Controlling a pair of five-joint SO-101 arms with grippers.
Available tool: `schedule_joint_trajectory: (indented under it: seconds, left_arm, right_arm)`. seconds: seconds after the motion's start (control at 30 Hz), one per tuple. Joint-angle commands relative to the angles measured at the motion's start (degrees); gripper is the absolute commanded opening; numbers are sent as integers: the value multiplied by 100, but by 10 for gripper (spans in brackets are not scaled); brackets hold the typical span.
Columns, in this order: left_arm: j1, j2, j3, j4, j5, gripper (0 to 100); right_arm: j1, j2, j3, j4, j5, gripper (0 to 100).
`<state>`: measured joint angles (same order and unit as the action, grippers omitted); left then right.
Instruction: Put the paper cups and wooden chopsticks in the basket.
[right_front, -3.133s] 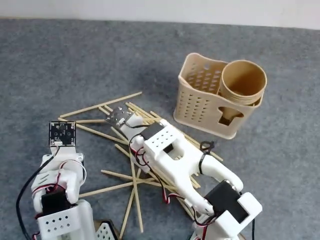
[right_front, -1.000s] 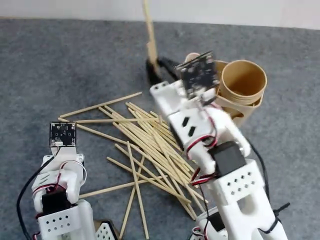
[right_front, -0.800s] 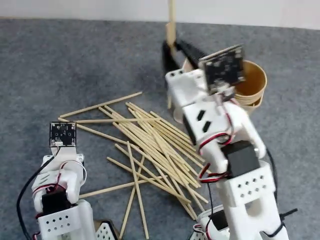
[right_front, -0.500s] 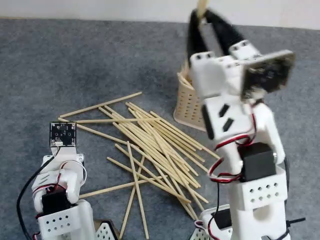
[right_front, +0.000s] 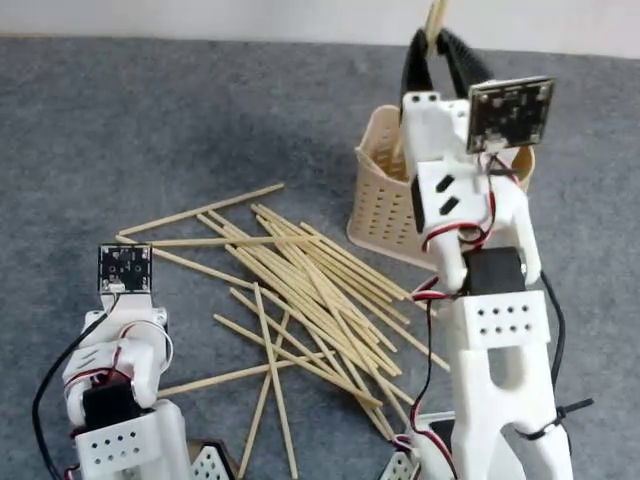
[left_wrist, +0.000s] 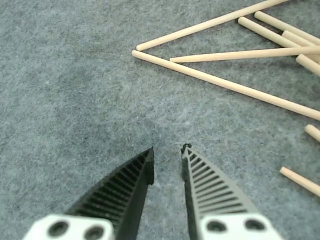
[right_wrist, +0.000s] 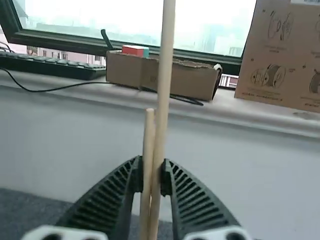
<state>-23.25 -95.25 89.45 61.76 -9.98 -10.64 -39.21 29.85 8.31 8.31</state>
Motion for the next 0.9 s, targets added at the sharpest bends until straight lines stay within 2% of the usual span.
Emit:
schedule_joint_trajectory:
  seconds: [0.0, 0.2, 0.33, 0.4, 0.6, 0.87]
  left_arm:
    - [-48, -48, -31, -9, 18, 109]
    - [-48, -48, -31, -9, 18, 109]
    - [-48, -48, -31, -9, 18, 109]
    - [-48, -48, -31, -9, 18, 109]
    - [-48, -48, -31, -9, 18, 109]
    - [-48, -48, -31, -9, 18, 109]
  right_arm:
    - [66, -66, 119, -119, -26, 7]
    - [48, -31, 602, -110, -44, 15]
    - [-31, -66, 945, -101, -62, 119]
    - [-66, -75, 1024, -48, -62, 132]
    - [-189, -277, 444, 1499, -70, 130]
    - [-620, -1288, -277, 3908, -35, 130]
